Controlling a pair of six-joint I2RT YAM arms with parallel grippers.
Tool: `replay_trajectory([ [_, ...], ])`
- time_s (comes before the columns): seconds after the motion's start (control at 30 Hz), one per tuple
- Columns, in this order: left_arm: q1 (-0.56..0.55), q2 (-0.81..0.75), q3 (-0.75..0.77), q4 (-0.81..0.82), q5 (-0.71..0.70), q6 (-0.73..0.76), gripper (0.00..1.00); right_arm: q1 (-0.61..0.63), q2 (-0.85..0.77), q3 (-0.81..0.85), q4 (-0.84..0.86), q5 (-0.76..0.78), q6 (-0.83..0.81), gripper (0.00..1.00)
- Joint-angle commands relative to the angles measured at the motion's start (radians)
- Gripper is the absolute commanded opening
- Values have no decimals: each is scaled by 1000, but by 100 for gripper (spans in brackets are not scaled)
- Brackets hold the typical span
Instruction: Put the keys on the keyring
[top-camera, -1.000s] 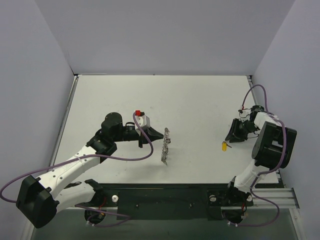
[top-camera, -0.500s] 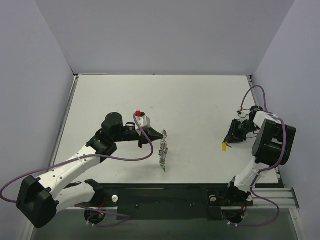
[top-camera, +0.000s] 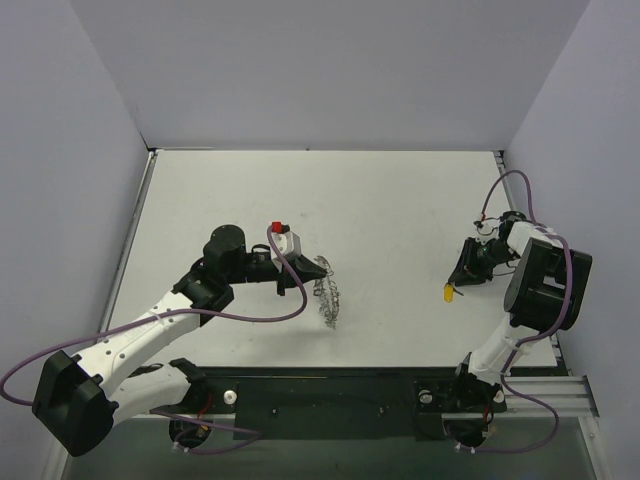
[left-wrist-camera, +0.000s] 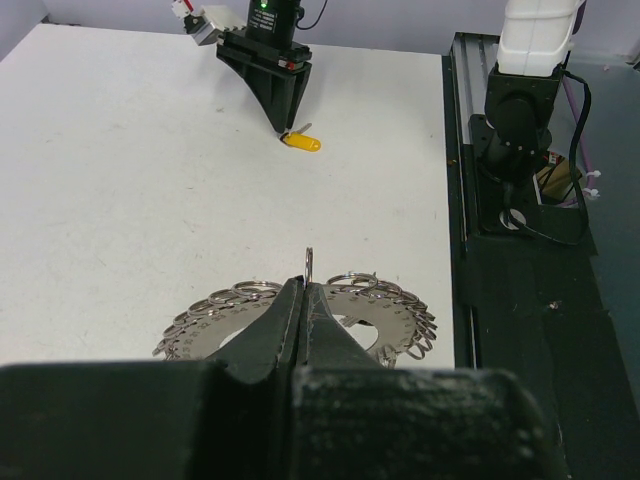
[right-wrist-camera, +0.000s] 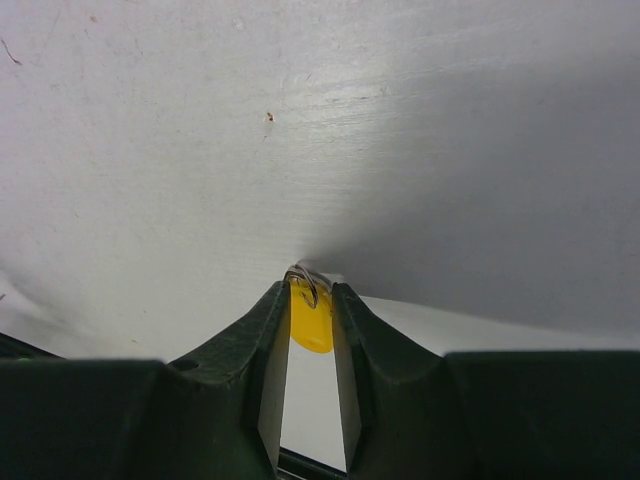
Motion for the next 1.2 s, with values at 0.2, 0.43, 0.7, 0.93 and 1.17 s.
replay_trajectory([
  [0.2,6,-29,54,32,10,18,0,2,40,37,-65,-26,-9,18],
  [0.43,6,-31,56,32,12,19,0,2,46,38,-66,-20,-9,17],
  [0.7,6,-31,54,30,12,21,0,2,46,39,-65,-20,-9,13],
  [0.93,6,-29,56,27,12,19,0,2,40,41,-66,-40,-13,14],
  [1.17,6,-29,54,29,10,22,0,0,34,41,-66,-57,-17,15],
])
